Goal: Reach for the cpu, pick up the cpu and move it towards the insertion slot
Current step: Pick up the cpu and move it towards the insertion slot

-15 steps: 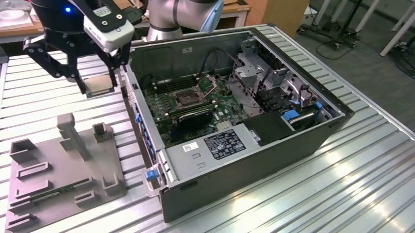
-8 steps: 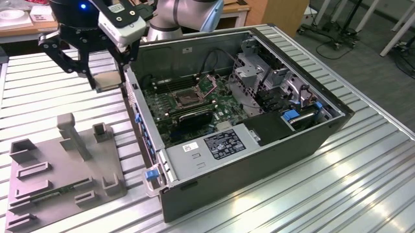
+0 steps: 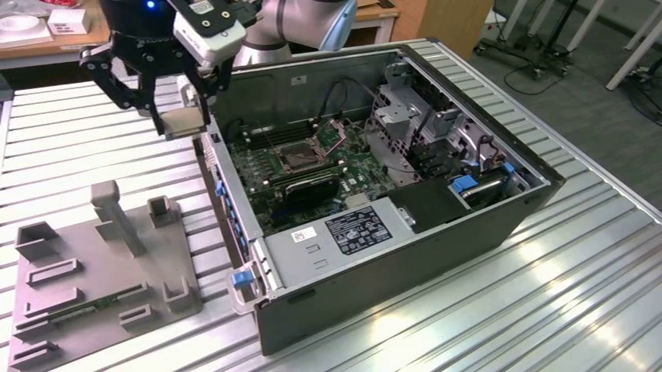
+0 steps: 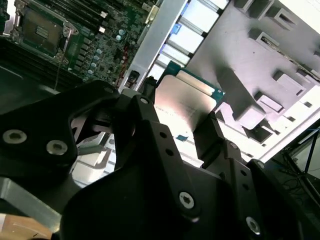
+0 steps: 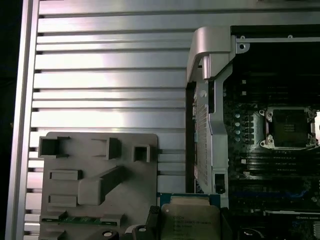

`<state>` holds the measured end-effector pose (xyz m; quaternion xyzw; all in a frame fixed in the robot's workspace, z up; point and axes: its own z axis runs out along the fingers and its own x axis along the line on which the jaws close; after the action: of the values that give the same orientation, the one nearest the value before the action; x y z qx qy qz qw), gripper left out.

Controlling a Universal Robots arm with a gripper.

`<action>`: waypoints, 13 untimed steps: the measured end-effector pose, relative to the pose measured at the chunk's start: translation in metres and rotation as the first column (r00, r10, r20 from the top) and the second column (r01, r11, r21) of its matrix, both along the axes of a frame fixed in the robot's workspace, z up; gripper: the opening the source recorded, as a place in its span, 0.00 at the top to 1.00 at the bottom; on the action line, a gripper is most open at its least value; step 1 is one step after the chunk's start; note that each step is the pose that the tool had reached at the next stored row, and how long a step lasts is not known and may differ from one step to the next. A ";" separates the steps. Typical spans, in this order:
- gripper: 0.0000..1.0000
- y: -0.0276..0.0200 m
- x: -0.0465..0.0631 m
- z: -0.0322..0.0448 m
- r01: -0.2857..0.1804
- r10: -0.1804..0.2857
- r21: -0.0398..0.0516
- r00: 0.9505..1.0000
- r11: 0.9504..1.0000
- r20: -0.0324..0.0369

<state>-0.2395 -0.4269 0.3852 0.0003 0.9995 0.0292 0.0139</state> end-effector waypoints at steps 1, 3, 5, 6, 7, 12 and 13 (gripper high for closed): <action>0.45 0.0014 0.002 0.0000 0.000 0.000 0.000 1.000 1.000 0.000; 0.45 0.0046 0.006 -0.0002 0.000 0.000 0.000 1.000 1.000 0.000; 0.45 0.0083 0.010 -0.0004 0.000 0.000 0.000 1.000 1.000 0.000; 0.45 0.0096 0.013 -0.0004 0.000 0.000 0.000 1.000 1.000 0.000; 0.45 0.0110 0.016 -0.0005 0.000 0.000 0.000 1.000 1.000 0.000; 0.45 0.0186 0.031 -0.0012 0.000 0.000 0.000 1.000 1.000 0.000; 0.45 0.0203 0.033 -0.0013 0.000 0.000 0.000 1.000 1.000 0.000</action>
<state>-0.2061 -0.4066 0.3839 0.0003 0.9995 0.0291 0.0139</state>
